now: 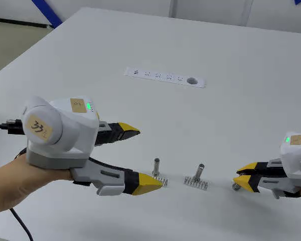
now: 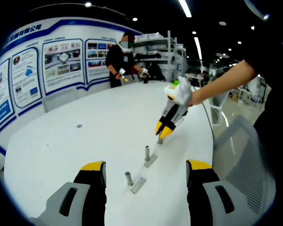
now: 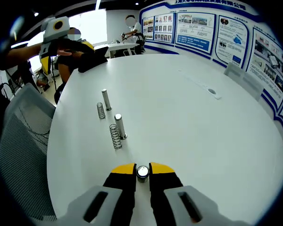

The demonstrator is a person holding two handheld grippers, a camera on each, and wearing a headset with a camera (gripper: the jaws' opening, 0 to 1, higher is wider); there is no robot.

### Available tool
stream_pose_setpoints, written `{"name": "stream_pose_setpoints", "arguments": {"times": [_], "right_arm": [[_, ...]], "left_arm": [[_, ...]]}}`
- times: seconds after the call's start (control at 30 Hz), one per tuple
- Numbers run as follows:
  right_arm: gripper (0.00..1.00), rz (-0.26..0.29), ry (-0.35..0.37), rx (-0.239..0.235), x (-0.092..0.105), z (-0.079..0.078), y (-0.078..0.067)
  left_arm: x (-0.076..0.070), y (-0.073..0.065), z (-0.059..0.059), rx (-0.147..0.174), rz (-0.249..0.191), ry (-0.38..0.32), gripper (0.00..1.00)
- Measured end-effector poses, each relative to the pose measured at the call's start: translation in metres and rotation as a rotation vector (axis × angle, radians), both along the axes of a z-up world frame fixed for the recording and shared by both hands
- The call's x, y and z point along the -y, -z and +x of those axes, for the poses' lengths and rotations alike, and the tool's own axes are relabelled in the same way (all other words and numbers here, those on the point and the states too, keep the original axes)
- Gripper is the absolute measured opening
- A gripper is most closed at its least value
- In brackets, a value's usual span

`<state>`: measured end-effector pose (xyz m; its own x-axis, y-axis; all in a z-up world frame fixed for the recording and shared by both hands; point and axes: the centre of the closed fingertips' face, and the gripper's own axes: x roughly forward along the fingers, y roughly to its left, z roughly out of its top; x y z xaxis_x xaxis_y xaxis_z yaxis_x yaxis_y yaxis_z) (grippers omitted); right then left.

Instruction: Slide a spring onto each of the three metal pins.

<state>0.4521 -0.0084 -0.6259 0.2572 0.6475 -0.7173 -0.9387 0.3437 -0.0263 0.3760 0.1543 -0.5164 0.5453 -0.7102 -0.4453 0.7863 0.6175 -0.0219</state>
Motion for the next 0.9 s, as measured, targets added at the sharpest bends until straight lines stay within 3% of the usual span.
{"name": "stream_pose_setpoints", "arguments": {"times": [0.3, 0.47, 0.67, 0.9], "right_arm": [[0.12, -0.008, 0.016, -0.003, 0.001, 0.002, 0.000], [0.17, 0.017, 0.031, 0.022, -0.003, 0.002, -0.014], [0.18, 0.039, -0.021, 0.039, -0.023, -0.005, -0.032], [0.20, 0.013, -0.089, 0.033, -0.043, -0.015, -0.017]], "left_arm": [[-0.003, -0.001, -0.001, 0.004, 0.001, -0.005, 0.71], [-0.003, -0.002, -0.001, 0.004, -0.005, -0.011, 0.70], [0.004, -0.002, -0.001, 0.003, -0.020, -0.005, 0.70], [0.005, -0.005, 0.001, 0.010, -0.029, -0.007, 0.70]]}}
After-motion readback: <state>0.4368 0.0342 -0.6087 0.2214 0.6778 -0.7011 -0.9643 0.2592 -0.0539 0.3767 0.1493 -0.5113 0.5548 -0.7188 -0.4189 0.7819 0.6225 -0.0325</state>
